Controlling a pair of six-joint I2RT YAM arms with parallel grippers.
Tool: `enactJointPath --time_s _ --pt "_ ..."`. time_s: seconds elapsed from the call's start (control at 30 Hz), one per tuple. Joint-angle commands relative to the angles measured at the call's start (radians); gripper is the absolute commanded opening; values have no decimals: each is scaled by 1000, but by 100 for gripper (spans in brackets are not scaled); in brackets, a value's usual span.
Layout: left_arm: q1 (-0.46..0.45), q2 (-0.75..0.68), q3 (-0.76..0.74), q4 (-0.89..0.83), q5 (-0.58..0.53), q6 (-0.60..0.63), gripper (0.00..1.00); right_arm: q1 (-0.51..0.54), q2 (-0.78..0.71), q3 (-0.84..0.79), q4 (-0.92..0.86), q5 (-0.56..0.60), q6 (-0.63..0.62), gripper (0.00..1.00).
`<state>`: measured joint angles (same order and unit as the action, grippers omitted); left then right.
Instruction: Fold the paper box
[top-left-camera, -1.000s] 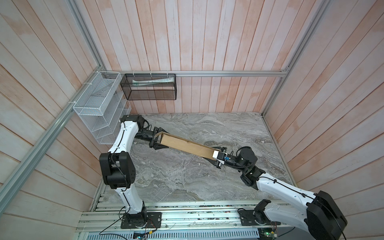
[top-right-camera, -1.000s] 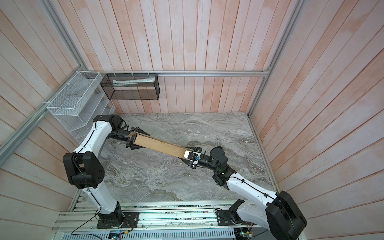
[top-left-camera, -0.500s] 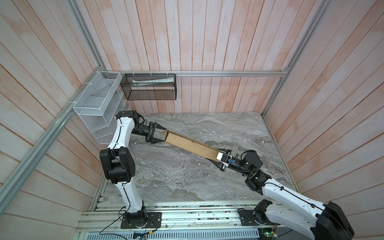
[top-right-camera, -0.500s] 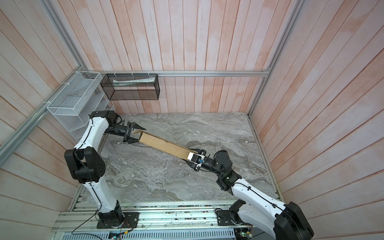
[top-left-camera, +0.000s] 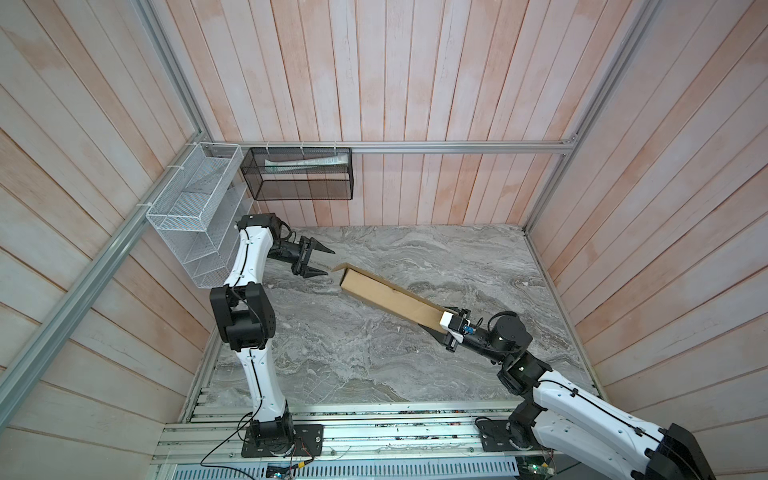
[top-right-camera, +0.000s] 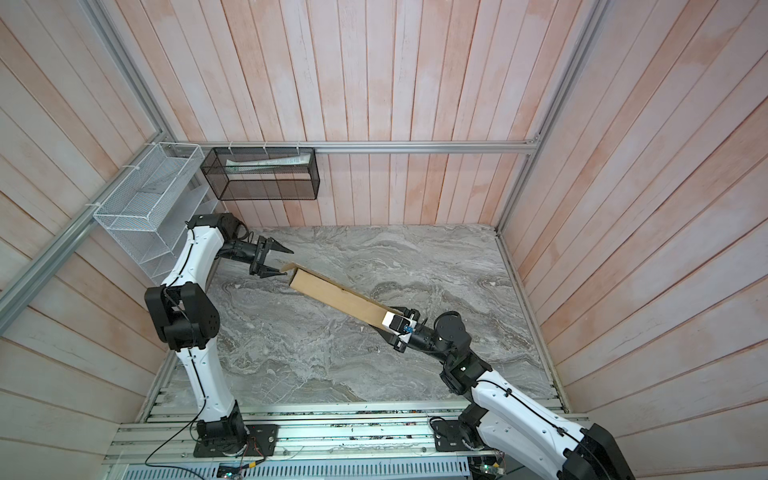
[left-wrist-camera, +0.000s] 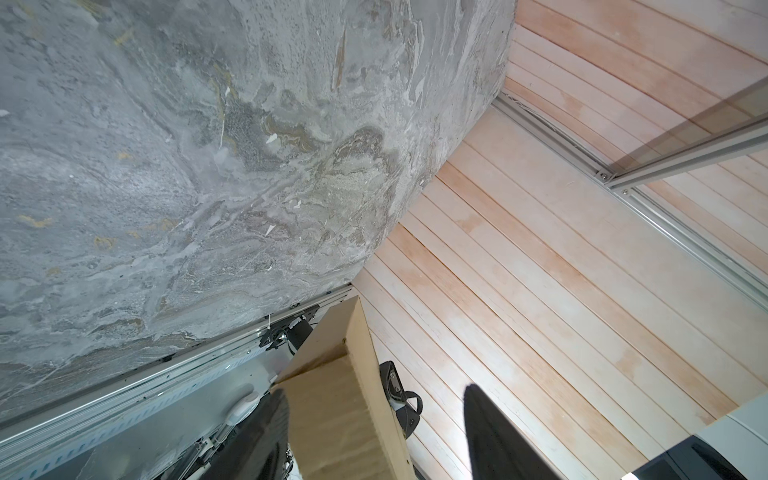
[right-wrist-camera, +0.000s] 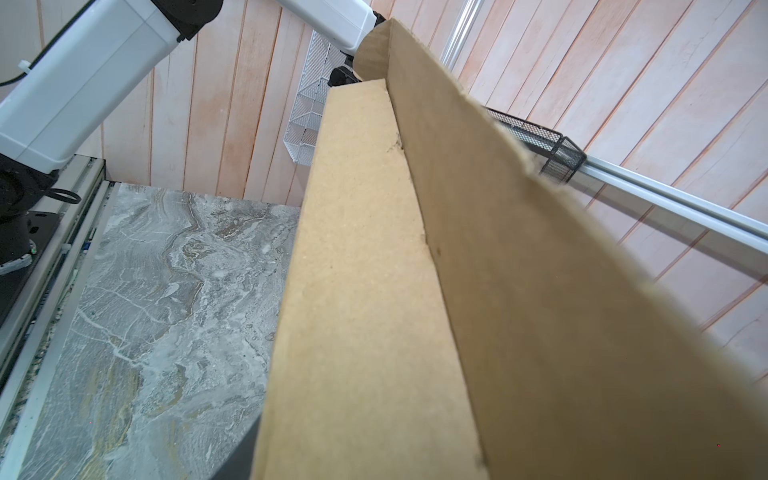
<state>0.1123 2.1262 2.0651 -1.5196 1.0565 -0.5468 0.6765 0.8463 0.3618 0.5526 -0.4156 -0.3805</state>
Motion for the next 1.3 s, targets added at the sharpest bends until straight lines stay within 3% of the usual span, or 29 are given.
enactJointPath --time_s 0.0,0.37,0.57,0.8,0.93,1.13,1.27 --pt "3 24 33 47 -49 -16 67 8 -7 -21 5 48 46 38" --pt "-36 -1 -3 185 -218 3 66 8 45 -31 4 40 73 38" --pt "-84 17 103 162 -362 29 66 8 55 -34 -6 46 91 38" --pt "-118 -129 -147 407 -411 -70 66 8 64 -55 33 66 104 38" --pt "-140 -234 -280 573 -501 -93 65 6 95 -38 25 62 112 37" --pt "-143 -333 -375 644 -558 -6 65 7 103 -7 -17 43 124 37" --pt "-143 -378 -398 670 -533 76 62 6 124 26 -61 55 131 37"
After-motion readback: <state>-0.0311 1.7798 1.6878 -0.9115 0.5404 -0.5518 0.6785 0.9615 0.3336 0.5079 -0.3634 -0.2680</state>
